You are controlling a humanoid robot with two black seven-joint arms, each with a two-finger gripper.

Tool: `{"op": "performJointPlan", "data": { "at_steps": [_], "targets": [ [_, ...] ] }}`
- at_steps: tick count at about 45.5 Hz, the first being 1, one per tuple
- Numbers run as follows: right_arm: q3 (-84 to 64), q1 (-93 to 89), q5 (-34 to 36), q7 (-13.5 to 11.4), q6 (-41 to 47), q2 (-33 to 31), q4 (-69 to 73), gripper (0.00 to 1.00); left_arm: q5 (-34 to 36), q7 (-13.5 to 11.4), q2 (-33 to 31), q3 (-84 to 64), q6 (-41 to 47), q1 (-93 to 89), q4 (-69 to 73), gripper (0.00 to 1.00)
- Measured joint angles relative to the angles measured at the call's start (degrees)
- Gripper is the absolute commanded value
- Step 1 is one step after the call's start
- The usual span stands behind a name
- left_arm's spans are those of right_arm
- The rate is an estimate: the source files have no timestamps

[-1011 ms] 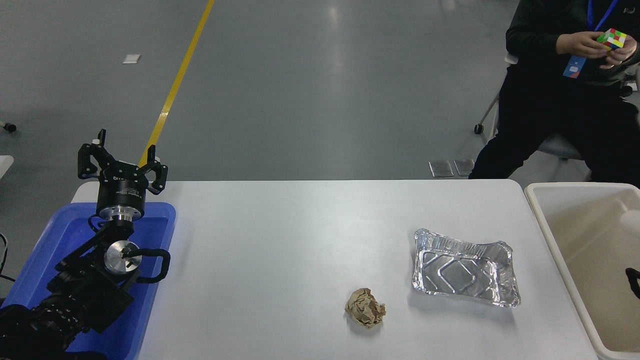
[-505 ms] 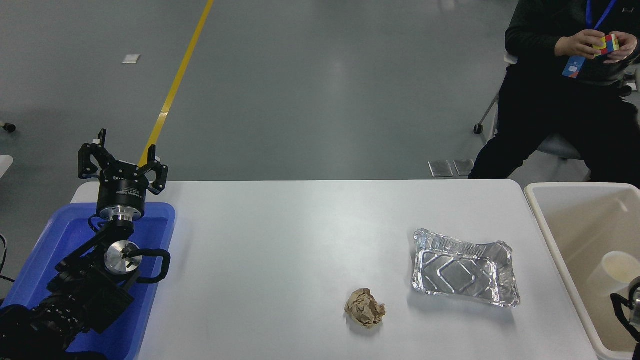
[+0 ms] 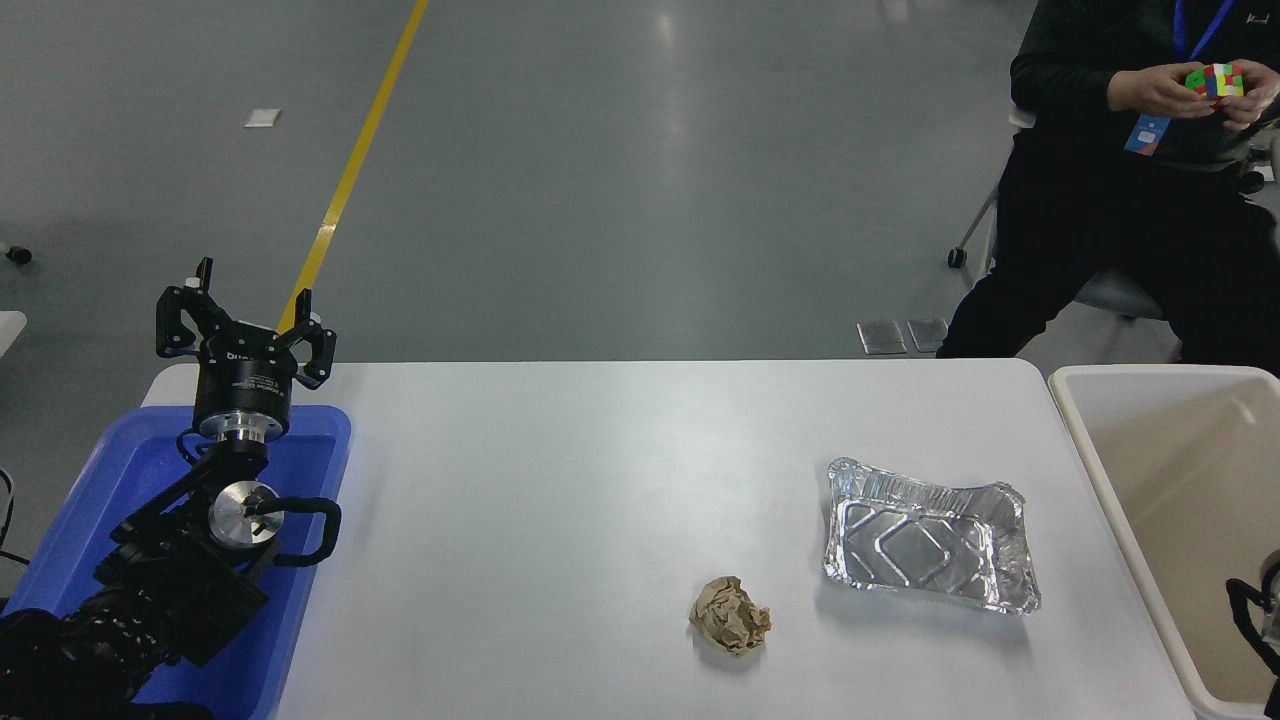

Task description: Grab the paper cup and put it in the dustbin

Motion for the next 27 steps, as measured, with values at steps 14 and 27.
{"op": "performJointPlan", "data": {
  "at_steps": [14,27],
  "targets": [
    [-18.0,13.1,-0.6,0.0,0.2,-12.7,15.4,1.00,0.0,0.0,0.0,0.0,0.0,0.1,0.0,0.99],
    [-37.2,34.4,-7.8,0.0,0.6,-28.8,45.0,1.00,0.0,0.0,0.0,0.0,0.0,0.1,0.0,0.99]
  ]
}}
